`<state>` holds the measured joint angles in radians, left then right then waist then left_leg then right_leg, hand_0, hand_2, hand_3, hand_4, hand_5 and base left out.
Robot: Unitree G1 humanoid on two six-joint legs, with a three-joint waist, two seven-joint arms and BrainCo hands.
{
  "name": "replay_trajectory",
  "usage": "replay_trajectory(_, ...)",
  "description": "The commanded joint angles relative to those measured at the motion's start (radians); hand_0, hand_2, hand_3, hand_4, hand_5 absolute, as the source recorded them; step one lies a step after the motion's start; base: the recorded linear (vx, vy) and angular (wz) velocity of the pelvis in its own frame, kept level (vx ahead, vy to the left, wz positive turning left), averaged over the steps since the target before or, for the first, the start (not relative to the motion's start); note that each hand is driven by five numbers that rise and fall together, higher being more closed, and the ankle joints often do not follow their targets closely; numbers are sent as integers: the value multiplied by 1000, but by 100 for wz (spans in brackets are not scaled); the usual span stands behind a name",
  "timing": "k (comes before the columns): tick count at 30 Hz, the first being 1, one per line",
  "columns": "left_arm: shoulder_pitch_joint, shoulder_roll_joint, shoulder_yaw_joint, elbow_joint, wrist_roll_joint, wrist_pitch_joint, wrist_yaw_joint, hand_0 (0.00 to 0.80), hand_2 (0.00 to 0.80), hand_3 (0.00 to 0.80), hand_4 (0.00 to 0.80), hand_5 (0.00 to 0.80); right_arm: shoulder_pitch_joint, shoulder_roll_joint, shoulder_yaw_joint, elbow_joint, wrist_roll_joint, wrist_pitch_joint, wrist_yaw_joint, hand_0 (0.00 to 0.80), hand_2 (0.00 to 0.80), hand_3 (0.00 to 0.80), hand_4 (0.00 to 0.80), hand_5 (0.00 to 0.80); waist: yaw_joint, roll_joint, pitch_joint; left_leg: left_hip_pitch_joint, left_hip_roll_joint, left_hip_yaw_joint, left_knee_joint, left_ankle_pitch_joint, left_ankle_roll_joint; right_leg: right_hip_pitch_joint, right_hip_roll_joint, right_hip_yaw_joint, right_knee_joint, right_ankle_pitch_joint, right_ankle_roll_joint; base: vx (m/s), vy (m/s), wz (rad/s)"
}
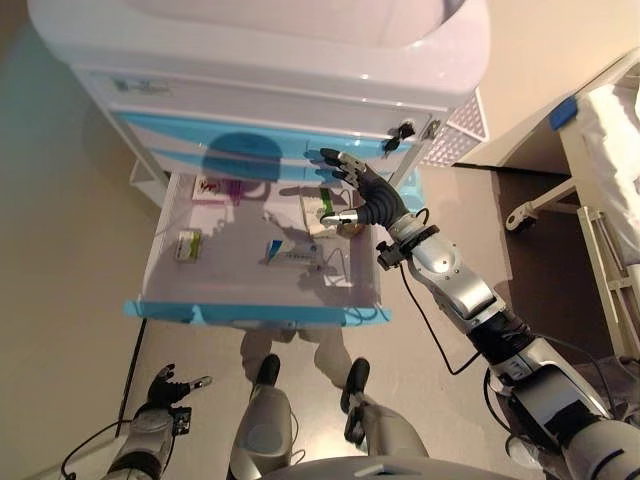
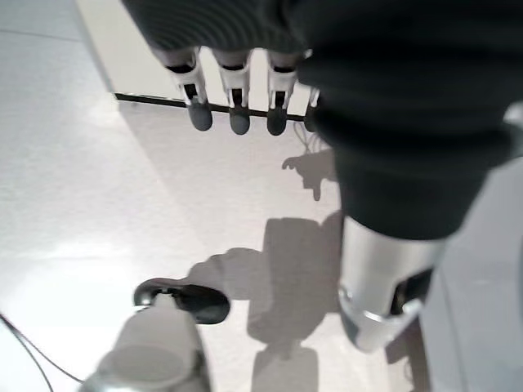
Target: Open the drawer and pick up the medicine
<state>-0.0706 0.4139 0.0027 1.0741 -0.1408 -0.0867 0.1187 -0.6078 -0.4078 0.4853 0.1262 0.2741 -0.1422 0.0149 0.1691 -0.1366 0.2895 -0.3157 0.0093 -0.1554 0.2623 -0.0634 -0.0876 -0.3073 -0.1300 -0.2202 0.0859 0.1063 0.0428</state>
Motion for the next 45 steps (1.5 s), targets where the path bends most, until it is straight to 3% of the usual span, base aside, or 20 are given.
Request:
replay_trajectory(1,14,44,-15,15,-20,-17,29,0,0,0,0,0,-16,3,19,-94,6,-67,2,0,0,0,0,0,9,-9,-37,-115,-93,-54,40,59,69,-9,-33,-22,181,-118,66,-73,6,20)
replay_trajectory(13,4,55,-31,11,-10,-18,35,0,0,0,0,0,-69,-16,116,-69,-107,-58,22,0,0,0,0,0,15,3,-36,-197,-99,-81,117,37,72,-104,-26,-38,295,-170,53,-35,-6,9)
replay_trajectory(26,-19,51,-85,14,-11,-16,53,0,0,0,0,0,-198,34,170,101,-393,-16,-109,0,0,0,0,0,31,2,-3,-221,-105,-113,119,46,74,-127,-23,-61,319,-189,48,4,-21,6)
replay_trajectory(45,-79,23,-153,11,-60,-18,101,0,0,0,0,0,-400,114,194,344,-583,71,-234,0,0,0,0,0,44,13,66,-238,-112,-99,96,59,77,-151,-28,-50,305,-179,47,5,-2,0)
